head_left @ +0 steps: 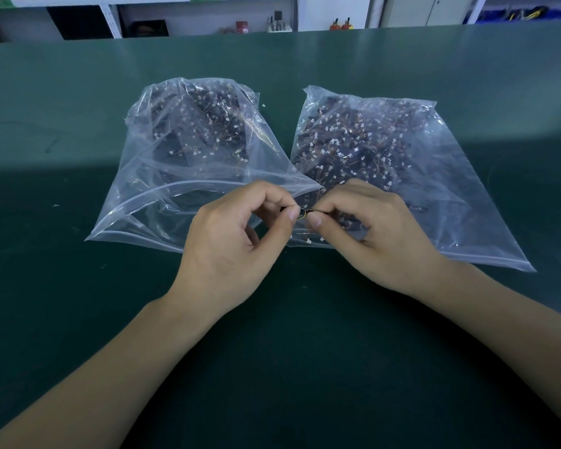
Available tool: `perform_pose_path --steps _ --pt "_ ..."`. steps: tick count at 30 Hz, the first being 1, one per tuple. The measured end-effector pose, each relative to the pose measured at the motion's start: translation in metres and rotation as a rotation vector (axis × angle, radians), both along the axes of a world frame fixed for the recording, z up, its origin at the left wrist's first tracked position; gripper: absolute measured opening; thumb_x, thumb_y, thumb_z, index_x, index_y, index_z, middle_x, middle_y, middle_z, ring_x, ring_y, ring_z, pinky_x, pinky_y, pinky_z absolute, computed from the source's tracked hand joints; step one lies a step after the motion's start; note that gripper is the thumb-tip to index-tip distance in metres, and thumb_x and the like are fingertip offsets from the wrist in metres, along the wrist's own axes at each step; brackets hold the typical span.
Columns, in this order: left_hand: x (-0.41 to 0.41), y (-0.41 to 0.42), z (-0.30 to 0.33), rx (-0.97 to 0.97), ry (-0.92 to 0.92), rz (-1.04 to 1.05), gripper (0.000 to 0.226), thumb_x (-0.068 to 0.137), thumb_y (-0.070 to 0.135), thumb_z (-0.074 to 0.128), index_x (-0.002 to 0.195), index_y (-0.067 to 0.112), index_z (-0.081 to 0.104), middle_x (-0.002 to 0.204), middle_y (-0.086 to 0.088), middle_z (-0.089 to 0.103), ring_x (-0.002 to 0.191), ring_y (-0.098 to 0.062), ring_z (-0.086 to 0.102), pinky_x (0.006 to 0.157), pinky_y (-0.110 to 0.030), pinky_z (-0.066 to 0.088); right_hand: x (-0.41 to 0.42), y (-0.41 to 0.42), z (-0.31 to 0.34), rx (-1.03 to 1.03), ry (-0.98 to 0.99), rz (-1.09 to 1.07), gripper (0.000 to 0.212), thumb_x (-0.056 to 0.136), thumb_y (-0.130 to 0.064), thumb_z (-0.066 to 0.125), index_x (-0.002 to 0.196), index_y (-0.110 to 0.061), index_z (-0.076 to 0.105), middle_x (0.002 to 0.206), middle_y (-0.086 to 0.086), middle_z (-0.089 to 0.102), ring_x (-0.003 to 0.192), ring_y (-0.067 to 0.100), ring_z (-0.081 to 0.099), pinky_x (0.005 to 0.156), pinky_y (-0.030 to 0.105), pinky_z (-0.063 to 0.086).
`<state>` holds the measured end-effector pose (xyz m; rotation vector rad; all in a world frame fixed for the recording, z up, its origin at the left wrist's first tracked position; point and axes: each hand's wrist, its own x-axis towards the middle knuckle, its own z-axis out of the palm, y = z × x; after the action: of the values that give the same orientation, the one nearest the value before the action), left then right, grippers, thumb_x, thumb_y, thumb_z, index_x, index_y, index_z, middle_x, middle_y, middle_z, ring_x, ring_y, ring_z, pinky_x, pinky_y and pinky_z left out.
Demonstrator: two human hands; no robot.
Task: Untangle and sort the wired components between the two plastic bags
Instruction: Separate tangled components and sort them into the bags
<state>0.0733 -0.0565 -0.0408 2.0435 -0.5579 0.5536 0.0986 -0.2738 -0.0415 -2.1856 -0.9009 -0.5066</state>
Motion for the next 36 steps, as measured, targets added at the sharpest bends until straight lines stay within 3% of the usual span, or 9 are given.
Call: perform_pose_path --steps 4,8,15,22,26,31,36 --pt "-0.001 -0.001 0.002 -0.040 -0.038 0.046 0.007 0.099 0.014 0.069 0.096 0.020 0.069 0.088 0.011 0.069 0.087 -0.019 0.070 0.058 -0.030 0.053 0.000 -0.002 0.001 -0.075 -0.021 0.005 0.018 0.096 -0.029 0.074 0.104 -0.013 0.071 0.096 -0.007 0.067 0.083 0.019 0.060 0.084 0.042 0.049" --pt "0.001 0.004 0.003 -0.063 -0.039 0.060 0.006 0.091 0.014 0.064 0.089 0.019 0.063 0.085 0.008 0.066 0.078 -0.019 0.066 0.057 -0.030 0.050 0.002 -0.003 -0.001 -0.160 -0.012 -0.027 0.031 0.081 -0.008 0.076 0.111 -0.015 0.069 0.102 -0.014 0.060 0.087 0.021 0.060 0.088 0.047 0.050" --pt "-0.001 0.000 -0.002 0.257 -0.072 0.033 0.007 0.088 0.026 0.069 0.089 0.031 0.065 0.079 0.010 0.063 0.073 -0.013 0.064 0.061 -0.037 0.052 0.002 -0.005 -0.001 -0.031 -0.009 -0.065 0.031 0.082 0.002 0.075 0.106 -0.016 0.070 0.098 -0.013 0.066 0.079 0.018 0.061 0.071 0.041 0.055" --pt "0.001 -0.001 0.000 0.333 -0.128 0.136 0.011 0.089 0.022 0.075 0.088 0.028 0.067 0.076 0.009 0.057 0.069 -0.013 0.056 0.057 -0.040 0.051 0.003 -0.004 -0.002 -0.014 -0.029 -0.075 0.028 0.085 0.003 0.077 0.105 -0.016 0.072 0.097 -0.015 0.066 0.080 0.015 0.061 0.072 0.036 0.054" --pt "0.002 -0.005 0.002 0.459 -0.189 0.201 0.010 0.088 0.021 0.078 0.086 0.026 0.069 0.077 0.009 0.055 0.069 -0.008 0.050 0.050 -0.031 0.044 0.003 -0.004 -0.003 -0.002 -0.037 -0.074 0.027 0.085 0.003 0.077 0.105 -0.015 0.073 0.097 -0.012 0.068 0.081 0.015 0.062 0.075 0.031 0.053" --pt "0.005 -0.010 -0.001 0.575 -0.280 0.192 0.003 0.091 0.023 0.078 0.089 0.025 0.079 0.077 0.006 0.057 0.071 -0.017 0.062 0.053 -0.024 0.032 0.002 -0.004 -0.002 -0.001 -0.026 -0.079 0.027 0.085 0.002 0.078 0.104 -0.016 0.073 0.097 -0.011 0.069 0.084 0.015 0.063 0.077 0.032 0.053" --pt "0.003 -0.011 0.000 0.638 -0.256 0.137 0.013 0.097 0.039 0.071 0.099 0.032 0.082 0.085 0.011 0.070 0.077 -0.021 0.073 0.053 -0.027 0.041 0.001 -0.004 -0.002 -0.007 -0.026 -0.080 0.029 0.084 0.004 0.078 0.105 -0.015 0.074 0.096 -0.012 0.067 0.083 0.012 0.062 0.076 0.025 0.051"
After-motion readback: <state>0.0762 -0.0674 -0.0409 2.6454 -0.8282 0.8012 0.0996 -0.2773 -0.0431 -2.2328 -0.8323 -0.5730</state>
